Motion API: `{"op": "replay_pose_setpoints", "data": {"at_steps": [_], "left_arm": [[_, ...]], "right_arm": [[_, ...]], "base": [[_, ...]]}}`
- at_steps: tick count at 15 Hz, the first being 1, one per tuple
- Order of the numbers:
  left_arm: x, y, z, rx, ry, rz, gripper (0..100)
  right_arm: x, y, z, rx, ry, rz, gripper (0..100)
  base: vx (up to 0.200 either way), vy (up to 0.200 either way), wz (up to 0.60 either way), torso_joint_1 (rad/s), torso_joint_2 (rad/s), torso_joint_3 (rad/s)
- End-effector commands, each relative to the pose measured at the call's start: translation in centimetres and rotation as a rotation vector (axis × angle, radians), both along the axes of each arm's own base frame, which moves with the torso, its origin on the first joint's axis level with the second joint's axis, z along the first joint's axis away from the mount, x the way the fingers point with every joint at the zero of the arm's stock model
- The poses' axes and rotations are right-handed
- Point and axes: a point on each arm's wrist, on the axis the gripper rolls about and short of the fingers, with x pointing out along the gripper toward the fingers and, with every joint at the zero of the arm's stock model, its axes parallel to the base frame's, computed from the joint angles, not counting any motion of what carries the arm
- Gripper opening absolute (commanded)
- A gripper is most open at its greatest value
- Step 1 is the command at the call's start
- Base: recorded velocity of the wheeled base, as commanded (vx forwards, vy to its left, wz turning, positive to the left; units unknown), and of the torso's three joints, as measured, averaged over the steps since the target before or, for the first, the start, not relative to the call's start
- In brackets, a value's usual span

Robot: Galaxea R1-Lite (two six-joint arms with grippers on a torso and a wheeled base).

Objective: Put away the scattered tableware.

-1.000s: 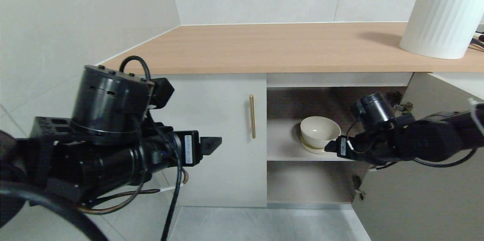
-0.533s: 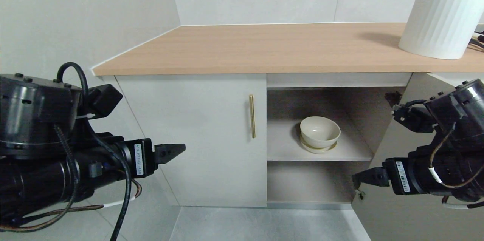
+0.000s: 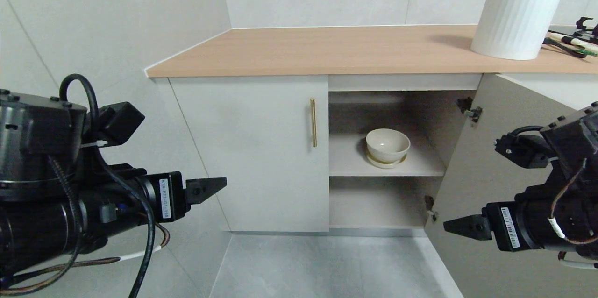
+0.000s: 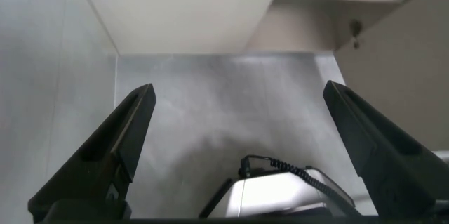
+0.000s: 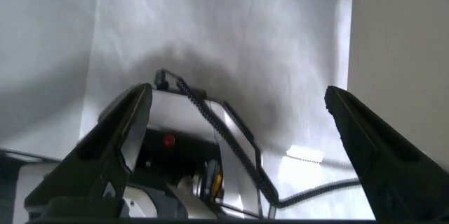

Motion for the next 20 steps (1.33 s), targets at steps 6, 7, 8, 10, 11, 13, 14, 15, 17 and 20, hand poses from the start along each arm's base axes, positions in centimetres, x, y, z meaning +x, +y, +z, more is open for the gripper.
{"op": "replay_pose_setpoints", "data": {"at_steps": [6,7,8,10,11,13,14,15,17,20], "left_arm": [[0.0,-0.1,-0.1,0.002,0.002,-0.002,100],[-0.1,0.0,-0.2,0.004,0.004,-0.002,100],[-0.1,0.0,-0.2,0.005,0.006,-0.002,100],[-0.1,0.0,-0.2,0.005,0.006,-0.002,100],[-0.1,0.0,-0.3,0.006,0.007,-0.002,100],[-0.1,0.0,-0.3,0.009,0.009,-0.003,100],[0.0,-0.1,-0.4,0.015,0.011,-0.006,100],[0.0,0.0,-0.4,0.024,0.010,-0.010,100],[-0.1,0.0,-0.7,0.046,0.013,-0.019,100],[-0.1,0.0,-0.7,0.047,0.013,-0.019,100]], "right_arm": [[-0.1,-0.1,-0.1,-0.009,0.013,0.001,100],[-0.1,-0.1,0.0,-0.010,0.012,0.002,100],[-0.2,-0.2,0.1,-0.011,0.012,0.001,100],[-0.4,-0.3,0.1,-0.027,0.023,-0.005,100],[-0.7,-0.6,0.7,-0.076,0.046,-0.032,100],[-1.4,-1.2,1.6,-0.115,0.054,-0.058,100],[-2.0,-1.6,2.3,-0.123,0.049,-0.066,100],[-2.4,-1.9,2.7,-0.124,0.046,-0.071,100],[-2.9,-2.9,3.6,-0.152,0.055,-0.113,100],[-2.8,-3.5,3.7,-0.174,0.079,-0.150,100]], "base": [[-0.133,0.000,0.00,0.000,0.00,0.002],[0.000,0.000,0.00,0.000,0.00,0.000],[0.000,0.000,0.00,0.000,0.00,0.000],[0.000,0.000,0.00,0.000,0.00,0.000],[0.000,0.000,0.00,0.000,0.00,0.000],[0.000,0.000,0.00,0.000,0.00,0.000],[0.000,0.000,0.00,0.000,0.00,0.000],[0.000,-0.200,0.00,0.002,0.00,0.007],[0.000,-0.200,0.00,-0.002,0.00,0.002],[0.000,-0.200,0.00,0.009,0.00,0.001]]}}
